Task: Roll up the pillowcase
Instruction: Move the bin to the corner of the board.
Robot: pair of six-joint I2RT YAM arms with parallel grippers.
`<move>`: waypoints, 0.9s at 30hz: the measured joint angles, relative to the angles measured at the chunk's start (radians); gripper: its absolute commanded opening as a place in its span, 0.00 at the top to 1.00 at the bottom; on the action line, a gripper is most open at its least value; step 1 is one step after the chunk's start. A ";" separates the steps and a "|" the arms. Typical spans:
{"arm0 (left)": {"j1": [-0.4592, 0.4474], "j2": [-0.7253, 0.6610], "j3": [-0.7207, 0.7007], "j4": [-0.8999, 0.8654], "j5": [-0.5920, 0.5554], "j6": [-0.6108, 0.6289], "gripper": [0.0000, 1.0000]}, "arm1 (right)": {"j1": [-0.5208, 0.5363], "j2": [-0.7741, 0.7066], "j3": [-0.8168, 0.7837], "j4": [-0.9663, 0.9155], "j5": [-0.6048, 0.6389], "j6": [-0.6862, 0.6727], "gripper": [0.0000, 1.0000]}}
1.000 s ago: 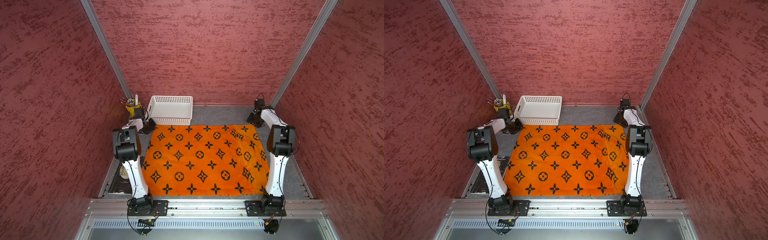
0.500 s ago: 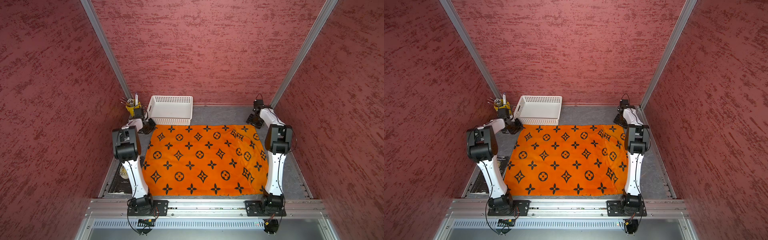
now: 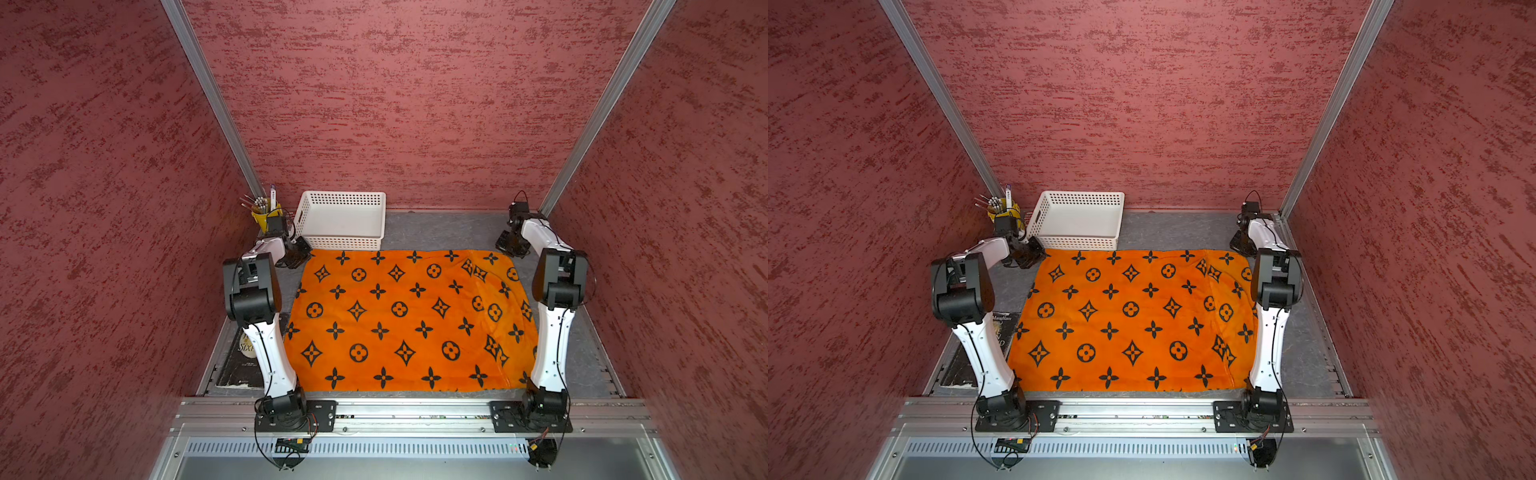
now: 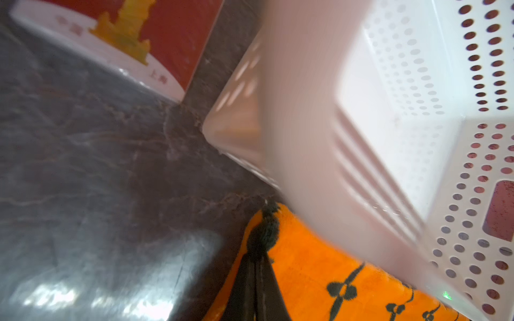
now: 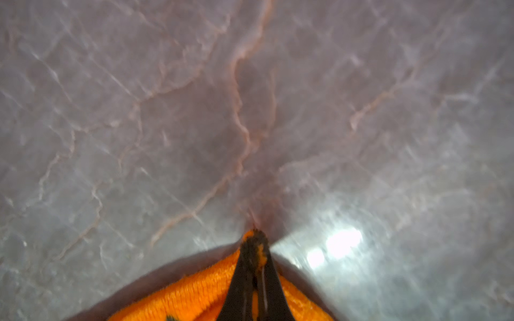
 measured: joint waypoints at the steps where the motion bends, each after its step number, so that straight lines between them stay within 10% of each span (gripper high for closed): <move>1: 0.000 -0.021 -0.013 0.000 -0.002 -0.001 1.00 | 0.000 -0.025 -0.030 0.006 0.000 0.000 1.00; 13: 0.016 -0.354 -0.143 0.020 -0.024 -0.016 1.00 | 0.000 -0.433 -0.239 0.152 -0.015 -0.062 1.00; 27: 0.027 -0.235 0.187 -0.003 0.008 -0.022 1.00 | -0.004 -0.269 0.116 0.187 -0.101 -0.113 1.00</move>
